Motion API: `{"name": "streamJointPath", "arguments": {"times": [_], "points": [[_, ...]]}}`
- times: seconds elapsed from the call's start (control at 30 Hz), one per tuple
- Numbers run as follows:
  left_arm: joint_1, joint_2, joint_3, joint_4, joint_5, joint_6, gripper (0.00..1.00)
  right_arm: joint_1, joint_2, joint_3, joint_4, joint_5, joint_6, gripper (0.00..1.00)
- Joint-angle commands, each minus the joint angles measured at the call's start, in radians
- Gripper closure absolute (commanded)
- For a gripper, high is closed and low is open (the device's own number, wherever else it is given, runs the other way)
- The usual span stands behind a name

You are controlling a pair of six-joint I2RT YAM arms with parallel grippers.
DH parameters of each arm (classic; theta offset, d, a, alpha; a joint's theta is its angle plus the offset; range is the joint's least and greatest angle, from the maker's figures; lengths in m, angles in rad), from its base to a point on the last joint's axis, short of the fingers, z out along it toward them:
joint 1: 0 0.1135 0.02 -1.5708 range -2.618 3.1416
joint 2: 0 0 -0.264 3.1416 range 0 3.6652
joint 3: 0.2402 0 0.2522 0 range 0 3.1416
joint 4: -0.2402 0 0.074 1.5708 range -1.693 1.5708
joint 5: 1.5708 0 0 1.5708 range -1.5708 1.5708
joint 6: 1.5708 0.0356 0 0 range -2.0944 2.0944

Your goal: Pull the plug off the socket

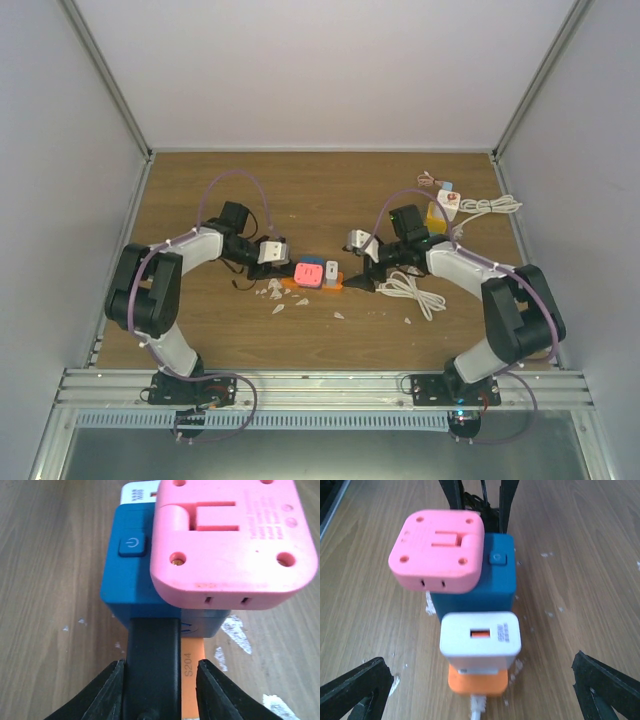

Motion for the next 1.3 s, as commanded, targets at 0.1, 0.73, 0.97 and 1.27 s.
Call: {"name": "streamJointPath", "arguments": {"times": [0.1, 0.73, 0.97, 1.27], "points": [[-0.022, -0.124, -0.096, 0.071, 0.001, -0.039, 0.57, 0.122, 0.052, -0.013, 0.169, 0.011, 0.036, 0.00], [-0.018, -0.182, -0.174, 0.185, -0.028, -0.129, 0.44, 0.249, 0.221, 0.013, 0.431, 0.131, 0.090, 0.05], [-0.021, -0.169, -0.186, 0.218, -0.065, -0.125, 0.44, 0.253, 0.250, 0.023, 0.441, 0.130, 0.104, 0.18], [-0.020, -0.150, -0.172, 0.216, -0.069, -0.129, 0.45, 0.253, 0.264, 0.032, 0.441, 0.121, 0.114, 0.42]]}}
